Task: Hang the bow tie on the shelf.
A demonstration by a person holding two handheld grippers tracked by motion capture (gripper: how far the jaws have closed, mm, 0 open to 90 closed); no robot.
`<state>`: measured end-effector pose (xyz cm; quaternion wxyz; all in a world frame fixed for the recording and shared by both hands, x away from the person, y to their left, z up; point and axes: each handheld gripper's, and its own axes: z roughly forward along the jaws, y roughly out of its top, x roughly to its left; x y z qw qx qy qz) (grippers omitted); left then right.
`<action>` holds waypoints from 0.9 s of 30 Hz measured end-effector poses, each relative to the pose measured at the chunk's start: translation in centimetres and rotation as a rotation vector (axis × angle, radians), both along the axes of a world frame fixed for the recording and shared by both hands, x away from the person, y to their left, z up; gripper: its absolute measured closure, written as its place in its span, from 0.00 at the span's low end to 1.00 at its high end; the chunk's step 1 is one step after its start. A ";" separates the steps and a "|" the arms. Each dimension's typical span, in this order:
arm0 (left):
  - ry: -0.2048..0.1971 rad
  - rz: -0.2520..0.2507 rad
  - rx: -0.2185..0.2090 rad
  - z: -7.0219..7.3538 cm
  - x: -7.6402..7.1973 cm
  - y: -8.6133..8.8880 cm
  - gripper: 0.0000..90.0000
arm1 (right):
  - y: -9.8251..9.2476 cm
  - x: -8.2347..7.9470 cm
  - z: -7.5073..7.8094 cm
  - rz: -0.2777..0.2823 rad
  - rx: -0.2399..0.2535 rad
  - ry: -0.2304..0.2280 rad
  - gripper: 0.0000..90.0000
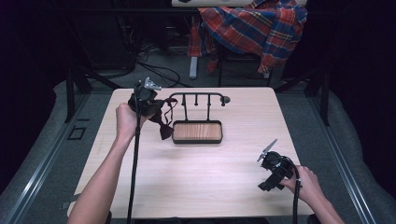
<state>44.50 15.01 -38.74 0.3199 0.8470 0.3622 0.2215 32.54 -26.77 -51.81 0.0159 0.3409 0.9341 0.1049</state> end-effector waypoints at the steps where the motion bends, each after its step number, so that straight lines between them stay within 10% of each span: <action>1: 0.000 0.001 -0.002 0.0 0.1 0.0 0.99 | 0.0 0.1 0.1 0.009 -0.019 0.000 0.16; 27: 0.033 0.038 0.008 -0.5 2.6 -0.4 0.99 | 0.0 0.0 0.2 0.011 0.007 0.004 0.16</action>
